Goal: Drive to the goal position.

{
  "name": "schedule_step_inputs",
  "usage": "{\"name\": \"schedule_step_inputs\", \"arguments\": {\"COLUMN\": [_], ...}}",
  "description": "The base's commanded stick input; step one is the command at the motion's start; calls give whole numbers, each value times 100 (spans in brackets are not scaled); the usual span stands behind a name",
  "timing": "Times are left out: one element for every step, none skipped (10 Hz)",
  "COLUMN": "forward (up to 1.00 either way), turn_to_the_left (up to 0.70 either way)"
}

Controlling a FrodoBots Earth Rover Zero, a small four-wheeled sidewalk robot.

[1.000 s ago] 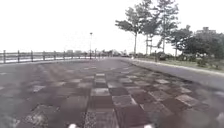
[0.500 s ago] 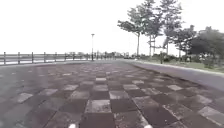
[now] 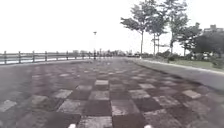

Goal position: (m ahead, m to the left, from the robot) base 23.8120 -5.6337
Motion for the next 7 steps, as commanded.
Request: {"name": "schedule_step_inputs", "arguments": {"forward": [100,100,100,100,100,100,100], "turn_to_the_left": [0,0,0,0,0,-10,-31]}}
